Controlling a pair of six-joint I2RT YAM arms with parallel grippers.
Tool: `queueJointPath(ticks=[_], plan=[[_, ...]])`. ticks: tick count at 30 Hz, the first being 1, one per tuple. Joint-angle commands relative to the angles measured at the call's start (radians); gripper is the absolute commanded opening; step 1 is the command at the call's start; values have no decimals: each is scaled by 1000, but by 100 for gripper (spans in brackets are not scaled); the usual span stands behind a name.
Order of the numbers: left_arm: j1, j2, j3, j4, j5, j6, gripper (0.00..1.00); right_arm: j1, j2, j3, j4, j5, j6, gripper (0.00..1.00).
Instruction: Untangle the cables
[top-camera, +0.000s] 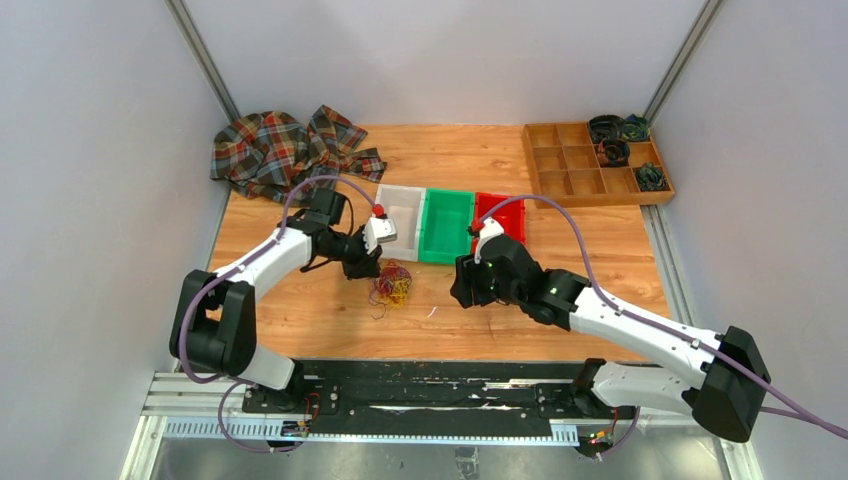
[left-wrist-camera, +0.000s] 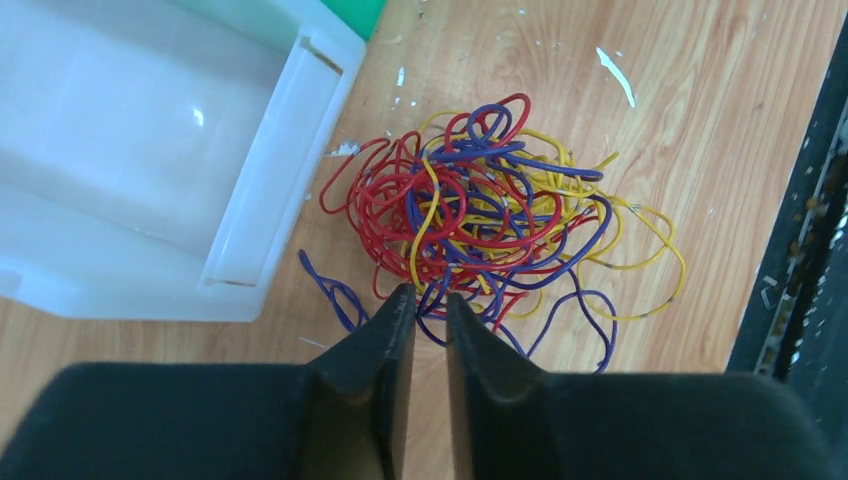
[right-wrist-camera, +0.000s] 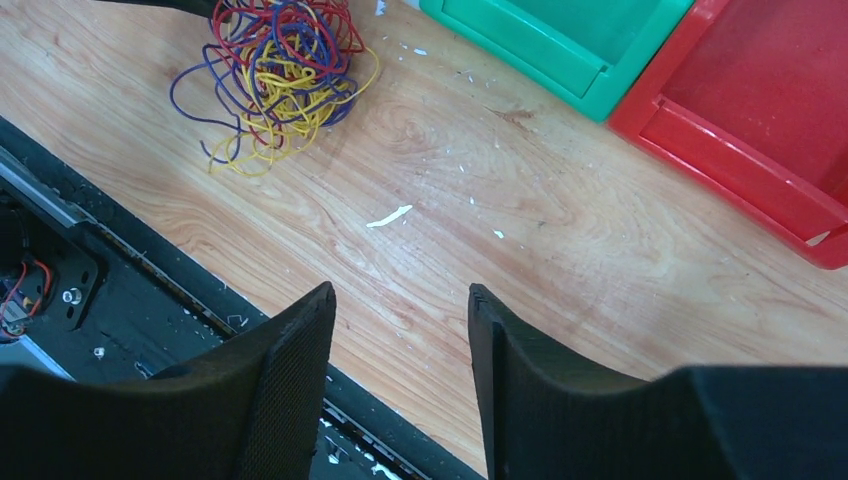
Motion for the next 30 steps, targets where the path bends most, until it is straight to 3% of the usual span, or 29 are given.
queueJointPath(ticks=[1, 4, 8, 14, 23, 30], plan=[[-24, -20, 35, -6, 29, -20, 14, 19, -5, 3, 30, 1, 31, 51], [-31, -59, 22, -7, 39, -58, 5, 23, 9, 7, 57, -5, 38, 49], [-35, -137, 13, -43, 74, -111, 1, 38, 29, 22, 95, 3, 27, 49], [-38, -221, 66, -187, 109, -163, 1, 56, 83, 60, 146, 0, 3, 50], [-40, -304, 147, -222, 149, -320, 1, 122, 149, 154, 241, -12, -61, 65], [-44, -318, 246, -267, 148, -446, 1, 149, 192, 199, 321, -6, -68, 68]])
